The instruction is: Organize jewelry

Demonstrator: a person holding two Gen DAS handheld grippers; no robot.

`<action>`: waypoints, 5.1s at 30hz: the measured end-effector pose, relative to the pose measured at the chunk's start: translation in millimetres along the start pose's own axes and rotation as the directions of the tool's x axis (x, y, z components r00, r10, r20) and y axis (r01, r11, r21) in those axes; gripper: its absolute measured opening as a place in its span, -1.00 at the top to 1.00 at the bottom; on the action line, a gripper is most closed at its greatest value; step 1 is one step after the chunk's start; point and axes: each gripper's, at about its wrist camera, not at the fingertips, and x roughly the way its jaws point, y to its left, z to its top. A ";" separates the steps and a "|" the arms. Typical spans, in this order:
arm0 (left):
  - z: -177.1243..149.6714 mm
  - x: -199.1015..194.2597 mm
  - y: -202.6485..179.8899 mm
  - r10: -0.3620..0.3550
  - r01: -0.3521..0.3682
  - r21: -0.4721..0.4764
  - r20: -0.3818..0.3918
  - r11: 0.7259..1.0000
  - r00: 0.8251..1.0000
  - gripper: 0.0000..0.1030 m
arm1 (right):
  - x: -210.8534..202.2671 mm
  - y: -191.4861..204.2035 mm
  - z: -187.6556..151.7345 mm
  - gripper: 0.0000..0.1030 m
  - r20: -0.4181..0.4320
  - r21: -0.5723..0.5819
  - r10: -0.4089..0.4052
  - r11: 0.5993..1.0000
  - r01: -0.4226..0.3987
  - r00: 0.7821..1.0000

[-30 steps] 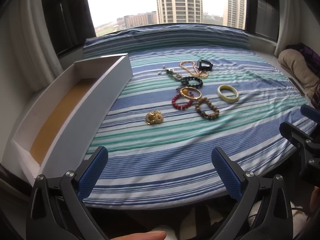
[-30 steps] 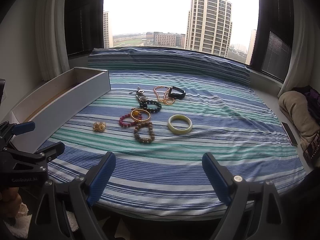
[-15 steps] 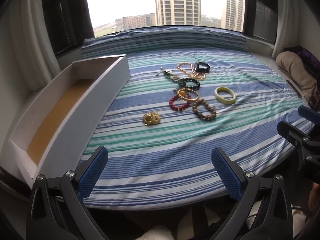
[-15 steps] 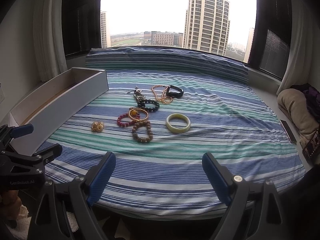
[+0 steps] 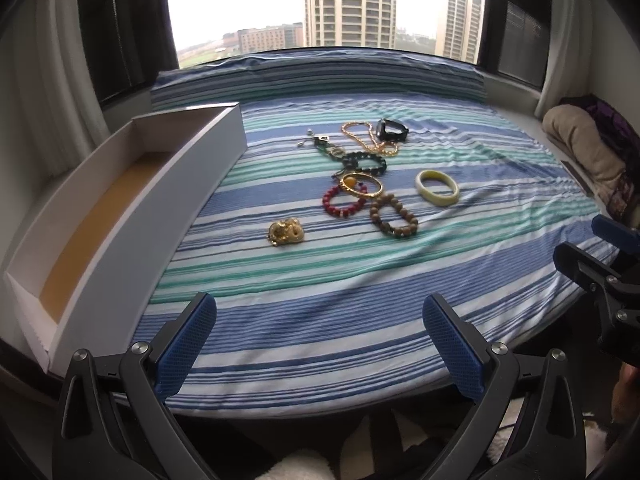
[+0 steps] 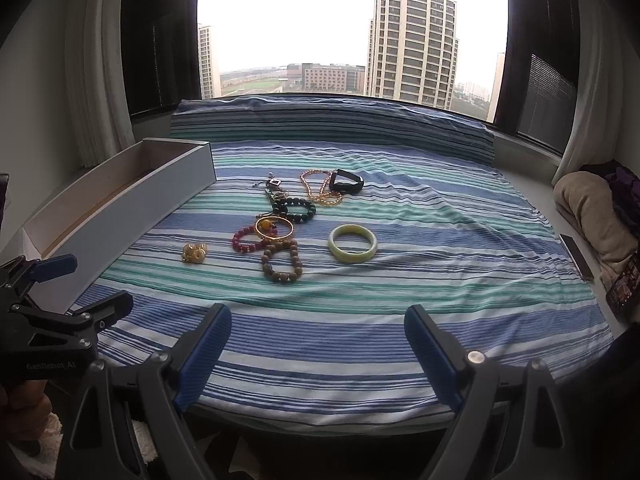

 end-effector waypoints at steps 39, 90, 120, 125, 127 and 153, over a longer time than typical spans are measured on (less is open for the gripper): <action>29.8 90.4 42.2 -0.120 0.119 -0.014 -0.120 0.993 0.986 -0.98 | 16.1 -10.0 -5.4 -0.76 -0.043 0.031 0.015 0.999 -0.014 0.999; 43.7 80.8 140.3 -0.137 0.113 -0.253 -0.081 0.961 0.987 0.68 | 254.3 73.6 94.4 0.32 -0.398 -0.150 0.369 0.877 -0.457 0.839; 14.1 33.5 323.8 0.193 -0.233 -0.486 -0.132 0.842 0.972 0.68 | 152.0 310.9 196.9 0.88 -0.314 -0.333 0.624 0.634 -0.698 0.716; -10.3 51.9 334.9 0.200 -0.274 -0.503 -0.196 0.819 0.960 0.67 | 191.0 374.8 170.7 0.88 -0.388 -0.349 0.579 0.628 -0.695 0.718; -15.8 55.0 337.4 0.203 -0.283 -0.506 -0.207 0.815 0.957 0.67 | 201.3 388.0 159.4 0.88 -0.402 -0.359 0.556 0.635 -0.684 0.727; 44.3 -10.7 176.7 0.101 -0.059 -0.300 0.128 0.952 0.987 -0.85 | 70.6 184.4 160.1 -0.43 -0.006 -0.314 0.426 0.858 -0.406 0.905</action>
